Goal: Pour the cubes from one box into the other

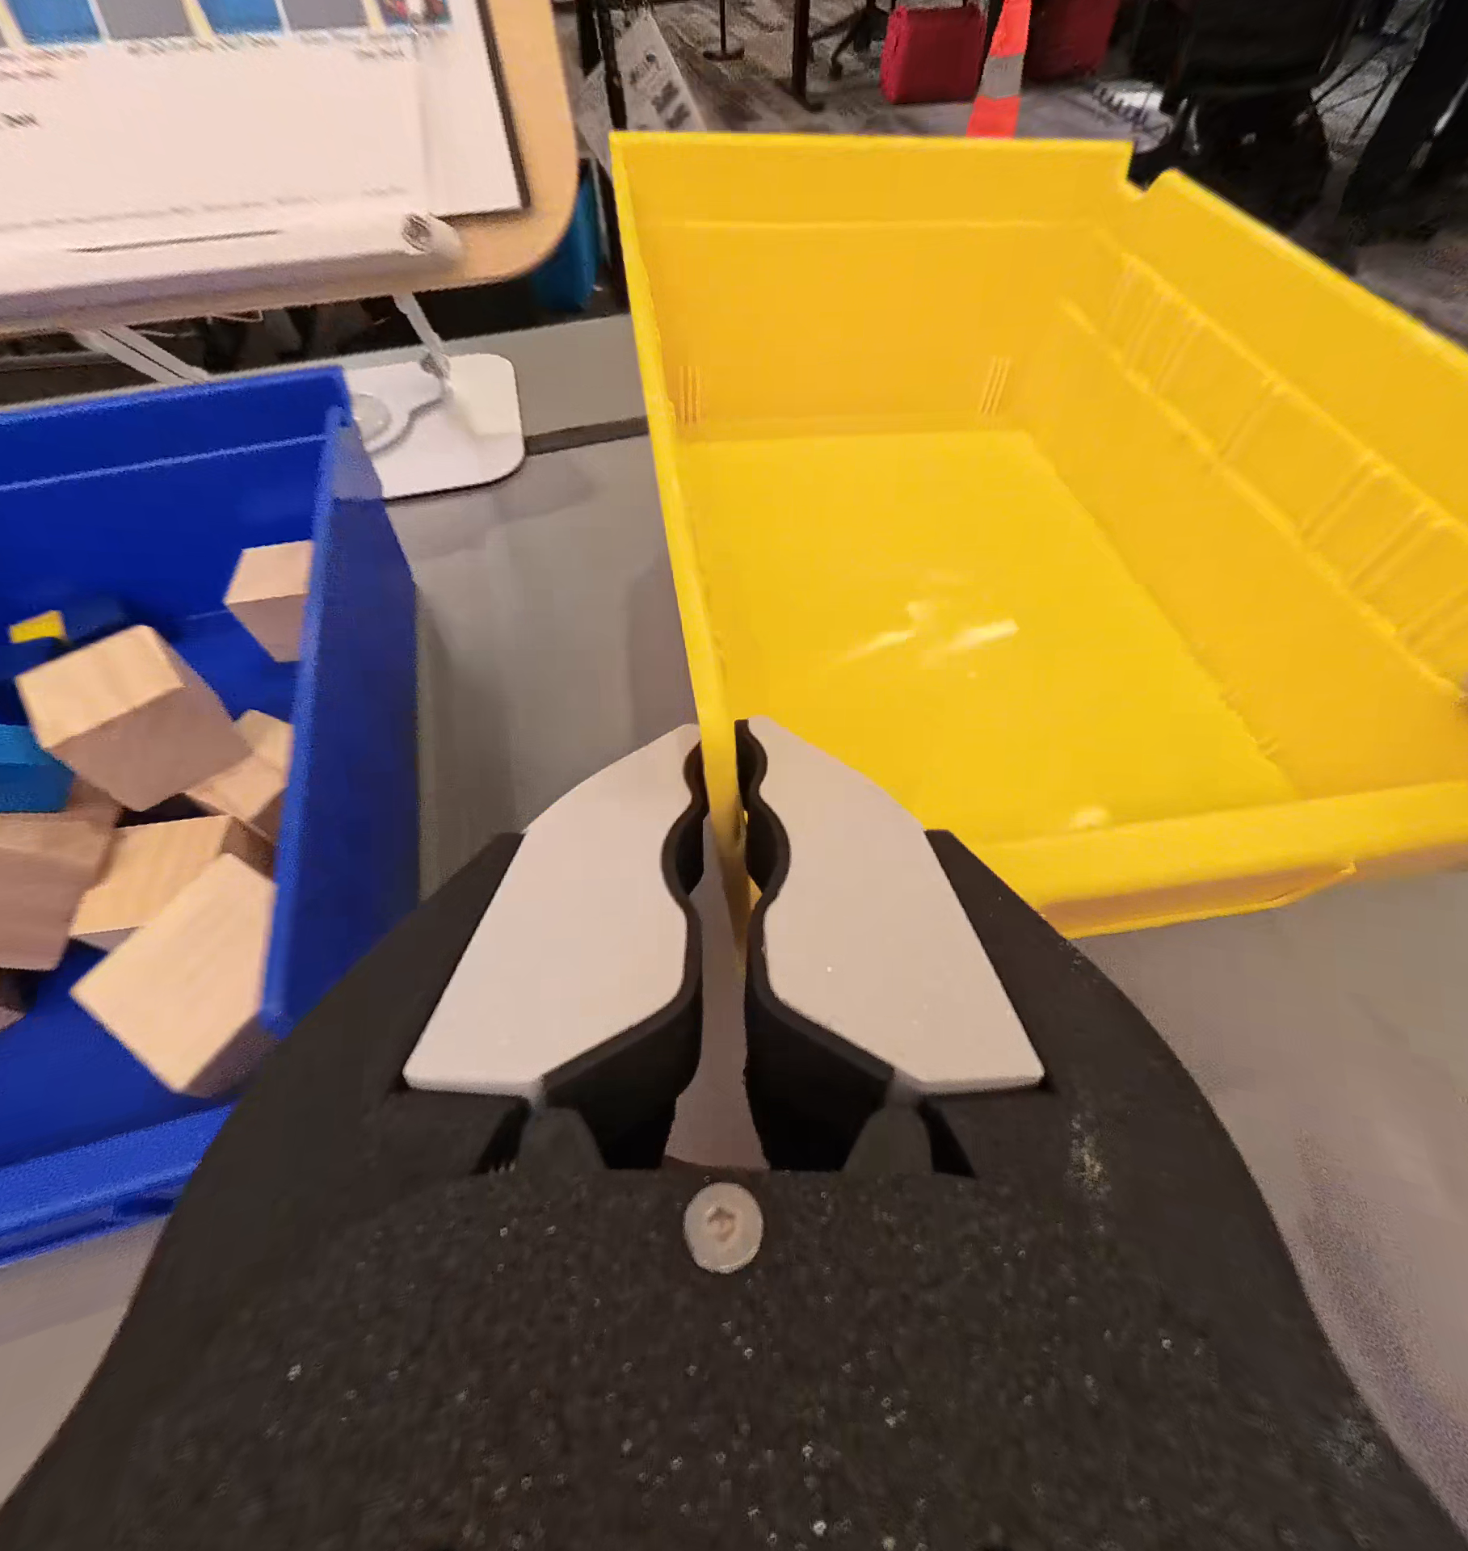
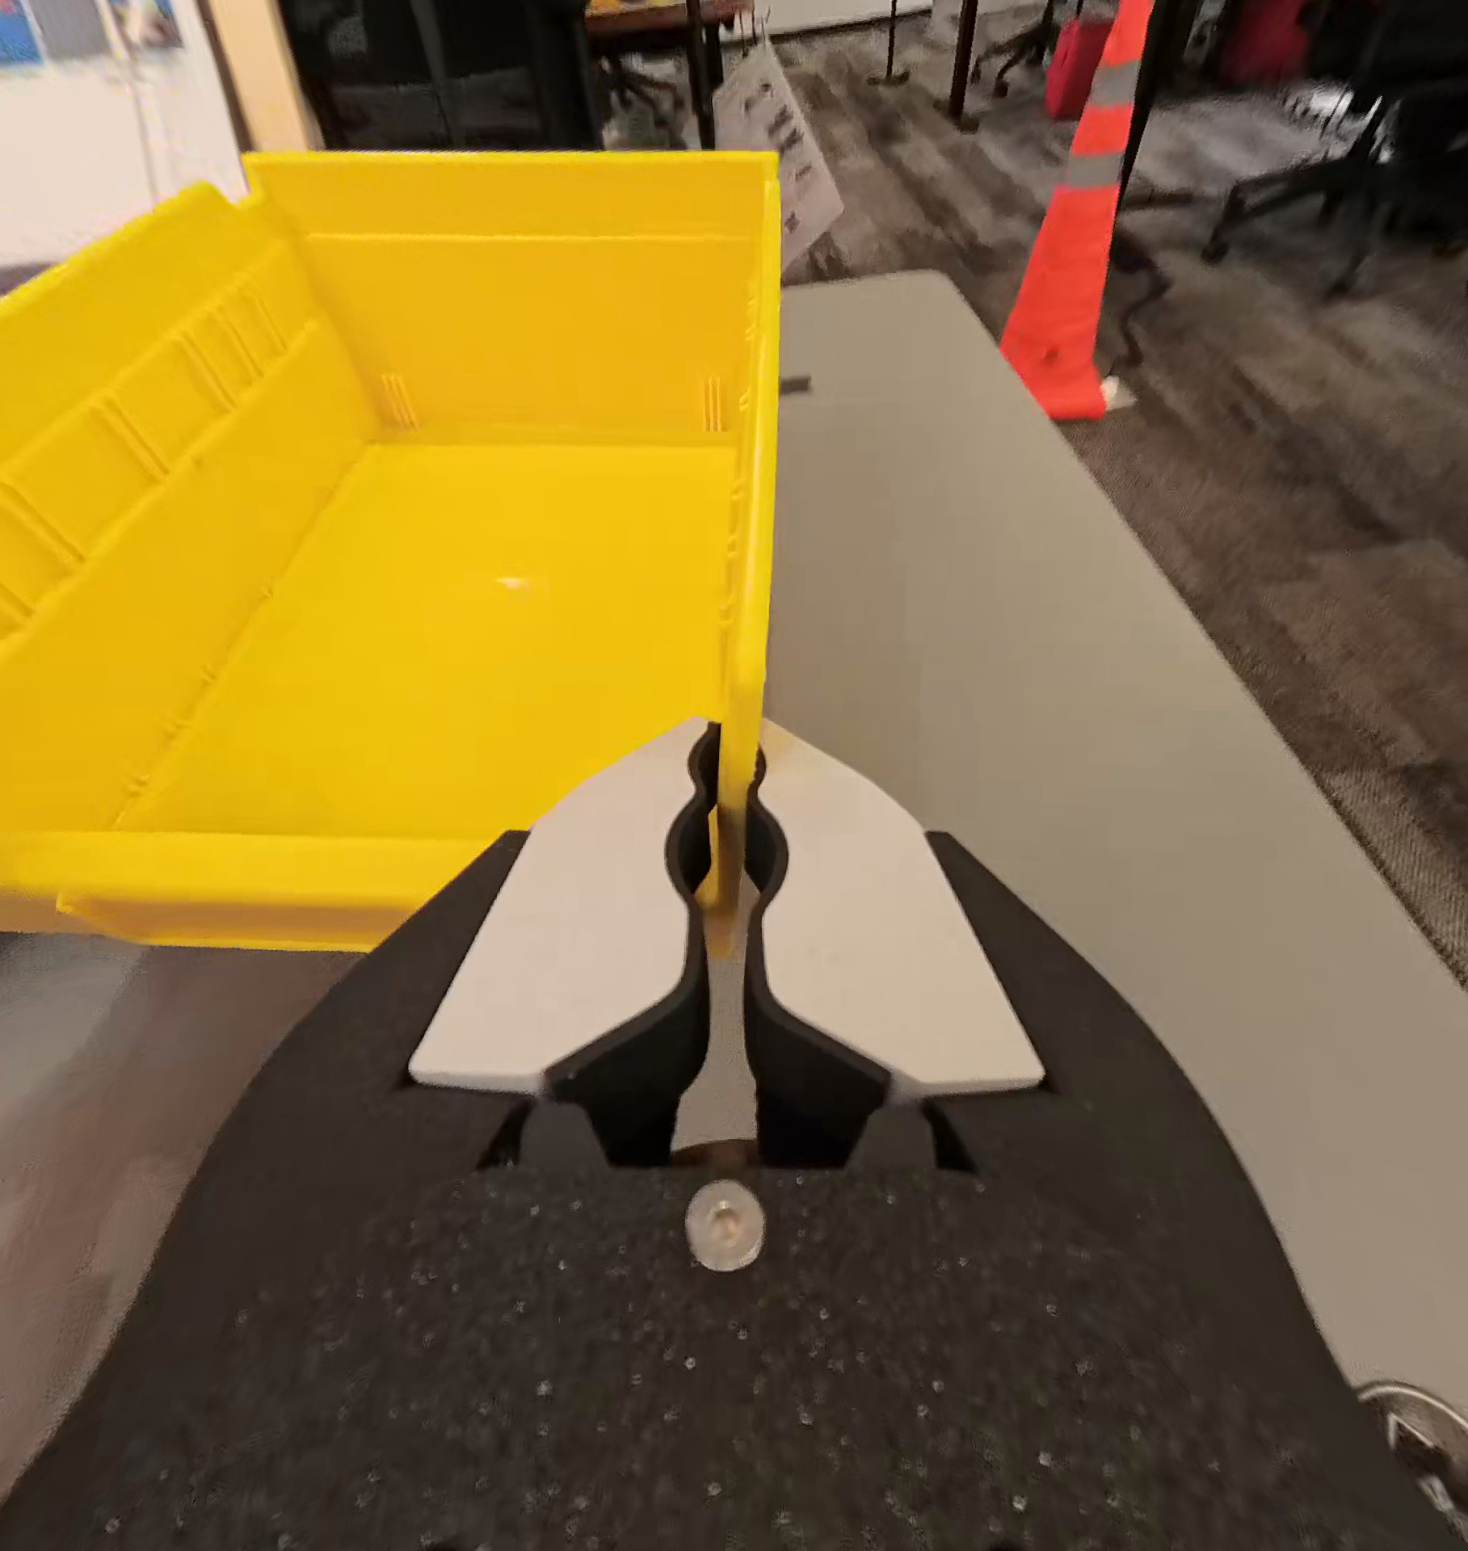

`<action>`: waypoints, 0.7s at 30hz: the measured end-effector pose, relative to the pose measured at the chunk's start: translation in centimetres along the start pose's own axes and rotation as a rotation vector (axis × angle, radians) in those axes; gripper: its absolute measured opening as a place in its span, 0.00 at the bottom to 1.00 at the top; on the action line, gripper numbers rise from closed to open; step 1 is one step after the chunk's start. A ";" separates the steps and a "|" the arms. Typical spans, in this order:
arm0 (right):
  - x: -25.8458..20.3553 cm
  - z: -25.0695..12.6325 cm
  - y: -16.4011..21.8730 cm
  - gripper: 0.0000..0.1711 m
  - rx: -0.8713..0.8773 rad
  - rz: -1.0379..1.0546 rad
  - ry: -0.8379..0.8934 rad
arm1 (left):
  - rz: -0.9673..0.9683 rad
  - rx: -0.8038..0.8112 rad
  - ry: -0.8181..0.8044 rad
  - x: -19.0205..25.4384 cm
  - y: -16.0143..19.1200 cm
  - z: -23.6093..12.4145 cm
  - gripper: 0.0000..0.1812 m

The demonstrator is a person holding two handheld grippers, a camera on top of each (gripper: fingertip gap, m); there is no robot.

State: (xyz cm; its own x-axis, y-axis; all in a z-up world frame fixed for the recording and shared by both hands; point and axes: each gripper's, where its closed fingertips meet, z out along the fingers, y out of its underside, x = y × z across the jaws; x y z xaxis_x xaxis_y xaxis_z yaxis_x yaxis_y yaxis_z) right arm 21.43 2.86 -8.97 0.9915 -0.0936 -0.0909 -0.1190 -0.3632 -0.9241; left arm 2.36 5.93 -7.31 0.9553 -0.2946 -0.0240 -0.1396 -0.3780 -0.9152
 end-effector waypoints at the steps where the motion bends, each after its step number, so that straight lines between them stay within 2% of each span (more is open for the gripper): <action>1: 0.5 0.3 0.6 0.01 -0.016 0.003 0.004 | -0.002 -0.010 0.005 0.5 0.6 0.5 0.02; 8: 2.4 2.3 2.1 0.01 -0.053 -0.044 0.017 | -0.024 -0.070 0.054 2.2 3.8 2.4 0.04; 11: 3.2 2.9 3.0 0.01 -0.098 0.024 0.016 | -0.053 -0.097 0.113 3.1 4.7 2.8 0.06; 14: 3.4 3.2 3.4 0.02 -0.092 0.063 0.001 | -0.049 -0.141 0.188 4.2 5.4 3.1 0.15; 15: 3.5 3.1 3.4 0.02 -0.096 0.035 0.009 | -0.061 -0.140 0.211 4.3 5.4 2.8 0.18; 17: 3.9 2.4 2.5 0.09 -0.065 -0.032 0.050 | -0.076 -0.134 0.254 4.0 5.2 1.6 0.29; 19: 4.0 0.6 0.6 0.16 -0.004 -0.081 0.078 | -0.054 -0.111 0.321 3.4 4.8 -0.8 0.30; 21: 3.2 -1.6 -1.9 0.18 0.078 -0.112 0.092 | -0.030 -0.092 0.374 1.6 4.1 -3.6 0.30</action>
State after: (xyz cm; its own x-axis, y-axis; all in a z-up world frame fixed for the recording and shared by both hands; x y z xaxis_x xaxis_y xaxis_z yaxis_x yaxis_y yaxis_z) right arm 24.70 1.80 -6.93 0.9888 -0.1420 0.0451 -0.0001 -0.3036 -0.9528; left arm 2.34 0.75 -9.66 0.8010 -0.5751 0.1663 -0.1519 -0.4640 -0.8727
